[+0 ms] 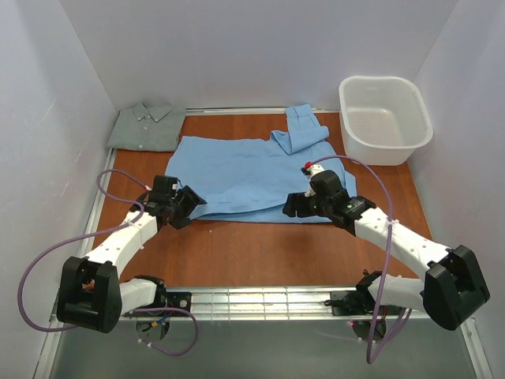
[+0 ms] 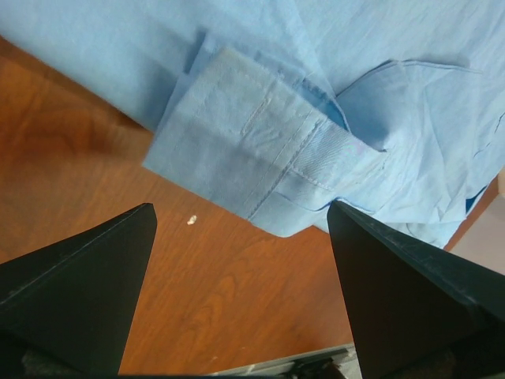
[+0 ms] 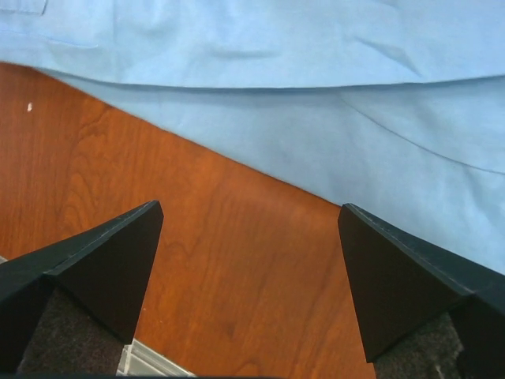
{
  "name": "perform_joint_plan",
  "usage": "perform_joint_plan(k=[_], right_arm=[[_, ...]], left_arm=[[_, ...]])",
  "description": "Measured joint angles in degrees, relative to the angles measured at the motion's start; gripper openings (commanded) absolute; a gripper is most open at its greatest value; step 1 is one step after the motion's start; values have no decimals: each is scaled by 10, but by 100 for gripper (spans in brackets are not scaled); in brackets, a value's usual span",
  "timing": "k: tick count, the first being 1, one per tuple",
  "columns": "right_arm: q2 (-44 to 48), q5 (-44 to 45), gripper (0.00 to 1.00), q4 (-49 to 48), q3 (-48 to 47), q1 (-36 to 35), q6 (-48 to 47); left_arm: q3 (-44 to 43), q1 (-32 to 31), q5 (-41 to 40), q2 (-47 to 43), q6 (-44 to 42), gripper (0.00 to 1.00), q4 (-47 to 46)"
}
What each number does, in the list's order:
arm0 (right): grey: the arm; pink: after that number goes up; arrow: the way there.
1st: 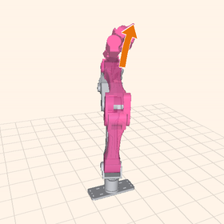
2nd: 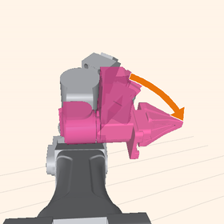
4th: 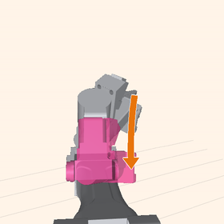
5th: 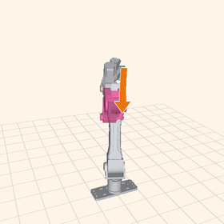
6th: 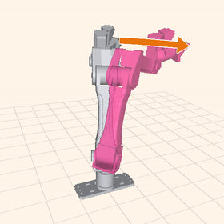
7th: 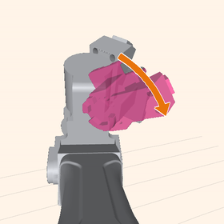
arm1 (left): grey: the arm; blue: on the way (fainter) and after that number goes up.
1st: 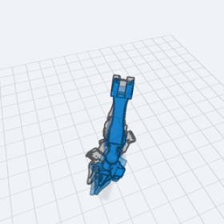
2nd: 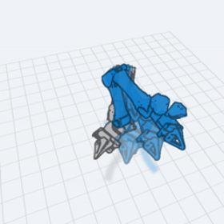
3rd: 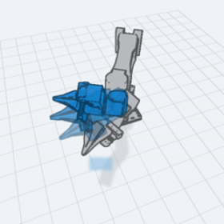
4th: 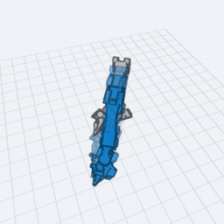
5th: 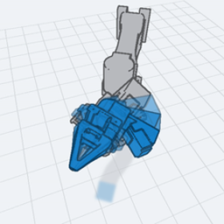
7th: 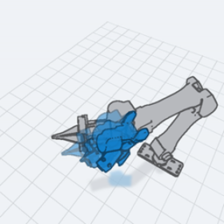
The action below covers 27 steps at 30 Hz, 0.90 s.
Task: Fold and stack the long sleeve shirts
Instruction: Fold the shirt
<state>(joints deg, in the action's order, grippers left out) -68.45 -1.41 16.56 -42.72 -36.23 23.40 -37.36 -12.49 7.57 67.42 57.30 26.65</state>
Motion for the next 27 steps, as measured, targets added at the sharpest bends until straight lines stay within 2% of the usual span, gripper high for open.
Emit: perform_joint_plan(k=[8, 12, 20, 27], right_arm=[[47, 2, 88, -2, 17, 71, -4], [54, -4, 83, -6, 36, 117, -1], [51, -96, 78, -41, 112, 250, 25], [29, -153, 77, -74, 129, 279, 32]], left_arm=[[65, -45, -35, -14, 102, 85, -52], [121, -45, -57, -58, 143, 85, -89], [157, -45, -69, -69, 179, 79, -173], [200, -45, -93, -107, 206, 78, -230]])
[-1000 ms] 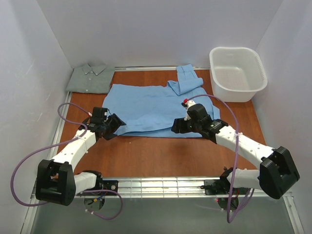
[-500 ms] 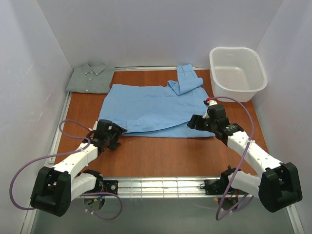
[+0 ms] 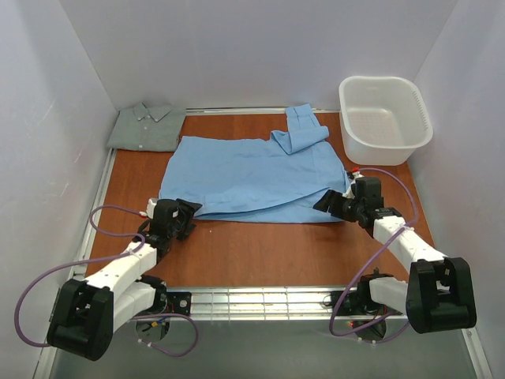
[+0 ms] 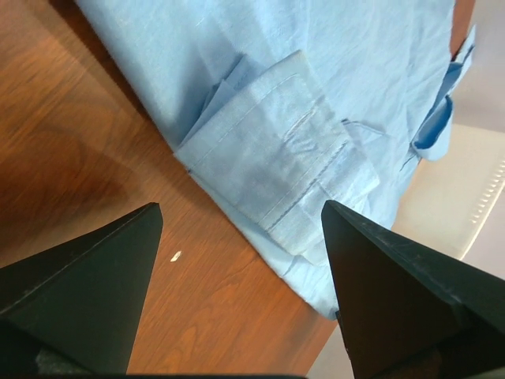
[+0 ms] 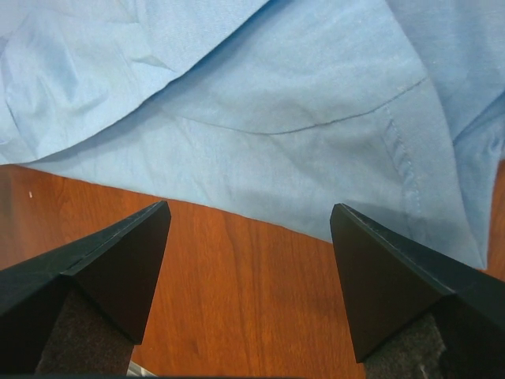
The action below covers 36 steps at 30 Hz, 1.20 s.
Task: Fold and stack the long sleeve shirts
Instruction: Fold the shirt
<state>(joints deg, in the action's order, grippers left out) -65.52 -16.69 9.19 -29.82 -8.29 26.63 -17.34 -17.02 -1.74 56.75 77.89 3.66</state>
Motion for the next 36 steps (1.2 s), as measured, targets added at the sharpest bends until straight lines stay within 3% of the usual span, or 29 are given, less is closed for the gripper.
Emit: perform_joint_plan(k=[12, 26, 33, 36], right_arm=[[-25, -29, 76, -37, 3, 5, 2], [-36, -38, 76, -48, 15, 5, 1], [-40, -43, 76, -49, 16, 5, 1], [-40, -44, 76, -49, 16, 5, 0]], left_arm=[[8, 0, -14, 25, 4, 75, -93], [24, 0, -26, 48, 6, 73, -128], [28, 0, -37, 60, 4, 63, -148], [29, 0, -40, 60, 1, 55, -156]])
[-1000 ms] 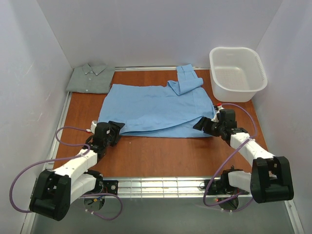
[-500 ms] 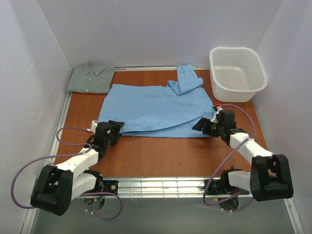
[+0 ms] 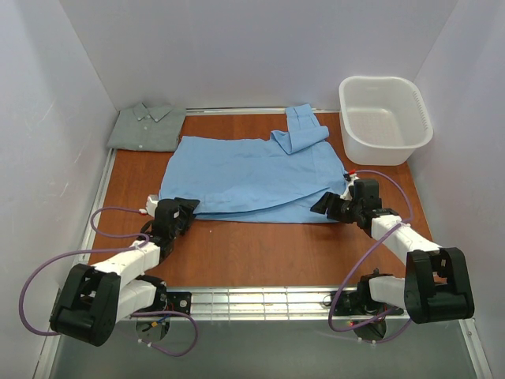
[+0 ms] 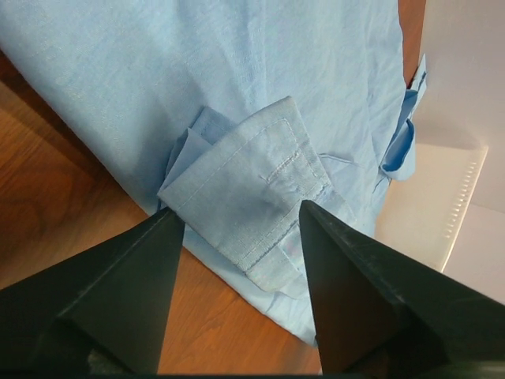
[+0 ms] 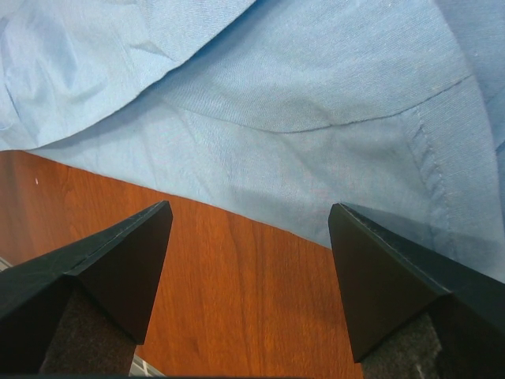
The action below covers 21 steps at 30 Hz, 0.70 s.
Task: Fold and stack the long sleeve shirts
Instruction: Fold the shirt
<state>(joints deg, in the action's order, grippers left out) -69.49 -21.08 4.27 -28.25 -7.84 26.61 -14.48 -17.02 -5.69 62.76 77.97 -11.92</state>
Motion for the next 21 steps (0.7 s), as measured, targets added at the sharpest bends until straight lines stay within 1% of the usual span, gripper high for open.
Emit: perform_joint_plan(k=[1, 5, 10, 14, 15, 17, 18, 21], right_arm=[[0, 0, 75, 0, 0, 0, 0], [-1, -1, 75, -2, 0, 0, 0], [-3, -1, 75, -2, 2, 0, 0], [-3, -1, 75, -6, 9, 1, -1], [-3, -1, 75, -6, 10, 1, 0], [-3, -1, 75, -7, 10, 2, -1], [-3, -1, 75, -8, 10, 2, -1], [-3, -1, 74, -9, 10, 2, 0]], left_arm=[[0, 0, -1, 0, -3, 50, -2], [0, 0, -7, 0, -8, 38, -6], [1, 0, -12, 2, -12, 27, -7], [2, 0, -16, 3, -20, 16, -10], [2, 0, -18, 3, -22, 10, -12], [2, 0, -21, 3, -29, 5, -15], [2, 0, -22, 2, -33, 0, -17], [1, 0, -26, -1, -54, 0, -18]])
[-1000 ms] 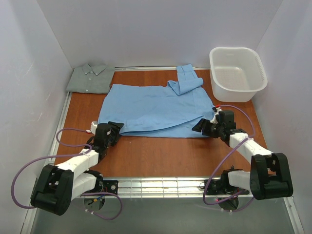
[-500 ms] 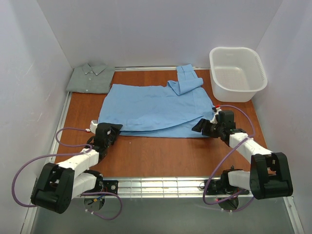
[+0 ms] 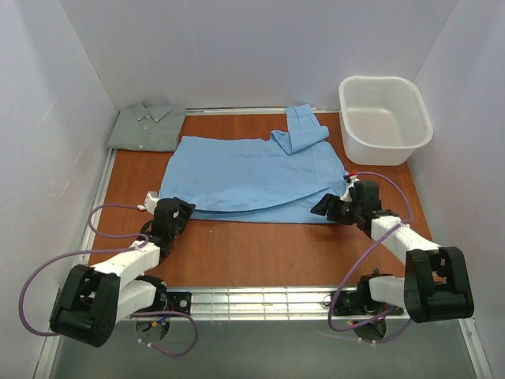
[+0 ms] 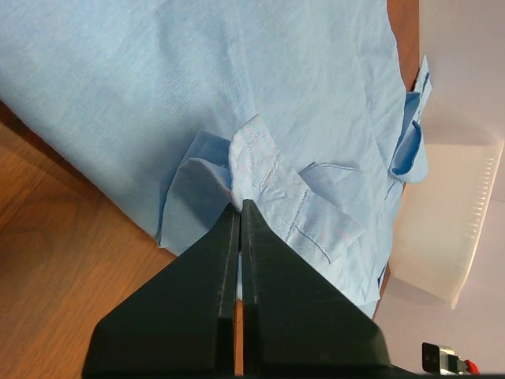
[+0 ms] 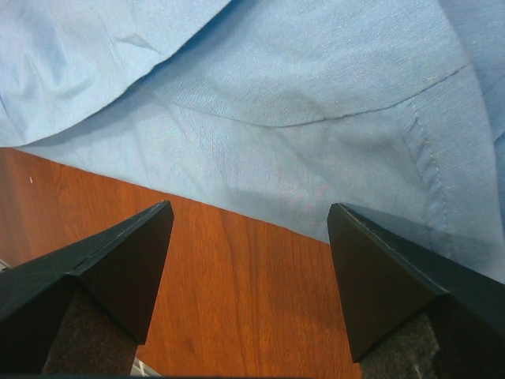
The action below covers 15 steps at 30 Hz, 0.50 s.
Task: Fold and stack the long sleeve shirts
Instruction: Fold the shirt
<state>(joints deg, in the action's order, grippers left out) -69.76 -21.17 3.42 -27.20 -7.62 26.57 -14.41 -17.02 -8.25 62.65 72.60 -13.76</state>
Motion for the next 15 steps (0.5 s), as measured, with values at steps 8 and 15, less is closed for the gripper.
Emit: perform_joint_plan(k=[8, 15], right_arm=[[-5, 0, 71, -4, 6, 6, 6], [-16, -7, 69, -8, 15, 23, 16]], left_arm=[[-84, 0, -1, -5, -98, 0, 5], [-239, 0, 33, 86, -225, 0, -16]])
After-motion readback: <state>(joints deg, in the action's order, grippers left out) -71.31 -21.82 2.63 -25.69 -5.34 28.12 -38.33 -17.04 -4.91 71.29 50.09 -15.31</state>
